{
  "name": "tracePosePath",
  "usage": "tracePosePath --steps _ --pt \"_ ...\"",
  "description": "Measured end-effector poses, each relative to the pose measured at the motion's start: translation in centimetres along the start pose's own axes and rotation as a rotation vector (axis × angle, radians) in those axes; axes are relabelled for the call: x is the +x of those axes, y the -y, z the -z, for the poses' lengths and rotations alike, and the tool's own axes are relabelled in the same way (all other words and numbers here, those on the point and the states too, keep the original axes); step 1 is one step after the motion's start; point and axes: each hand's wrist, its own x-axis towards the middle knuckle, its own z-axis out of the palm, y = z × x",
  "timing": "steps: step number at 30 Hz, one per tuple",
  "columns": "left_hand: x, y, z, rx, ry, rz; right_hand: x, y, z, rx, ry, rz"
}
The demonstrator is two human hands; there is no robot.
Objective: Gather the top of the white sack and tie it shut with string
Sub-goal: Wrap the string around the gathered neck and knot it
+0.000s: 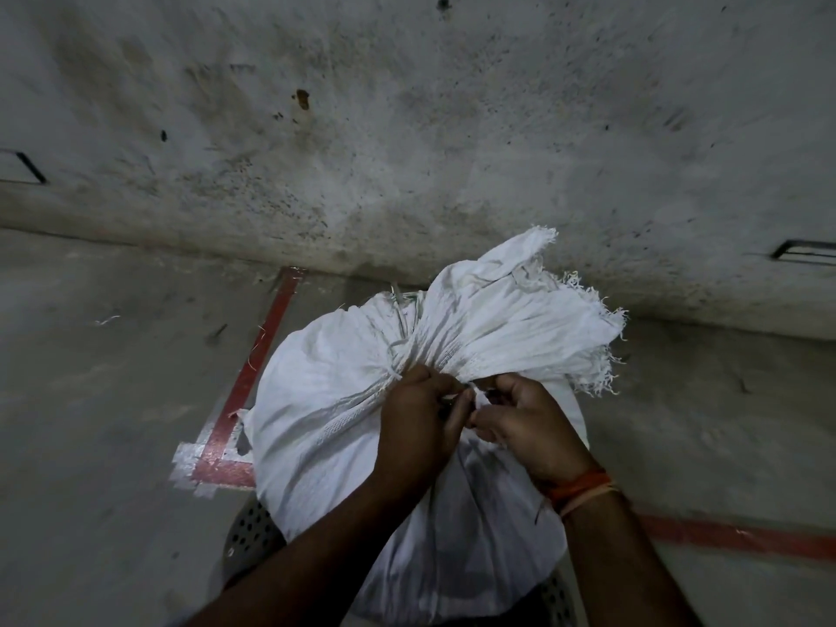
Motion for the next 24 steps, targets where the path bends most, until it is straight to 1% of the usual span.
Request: tracePosePath --steps 2,3,7,10,13,16,19,21,23,24 --pt "0.1 0.2 0.0 0.015 0.015 -0.022 0.2 0.2 0.1 0.208 0.027 -0.054" --pt "0.1 0.3 0.1 0.023 0.024 -0.037 0.0 0.6 0.2 0.272 0.035 -0.072" --pt "0.1 0.4 0.1 0.018 0.044 -0.068 -0.2 0.3 0.3 0.225 0.001 -0.041" --pt "0.3 0.5 0.2 -0.034 0.053 -0.008 0.1 -0.6 -0.2 0.178 -0.044 -0.024" --pt "0.3 0.6 0.3 -0.04 0.064 0.007 0.1 -0.8 -0.4 0.154 -0.091 -0.014" --pt "0.3 0.7 0.8 -0.061 0.116 0.016 -0.1 -0.5 -0.5 0.059 -0.159 0.005" --pt "0.5 0.0 2.1 -0.118 0.161 0.104 -0.3 -0.3 -0.7 -0.103 -0.24 0.076" --pt "0.1 -0.7 3.4 -0.093 0.083 0.16 -0.5 -0.2 -1.1 -0.237 -0.266 0.136" --pt "-0.9 -1.3 4.3 0.003 -0.046 0.193 -0.9 -0.1 -1.6 -0.339 -0.282 0.177" --pt "-1.4 -1.5 4.6 0.044 -0.074 0.213 -1.2 0.0 -1.9 -0.368 -0.287 0.193"
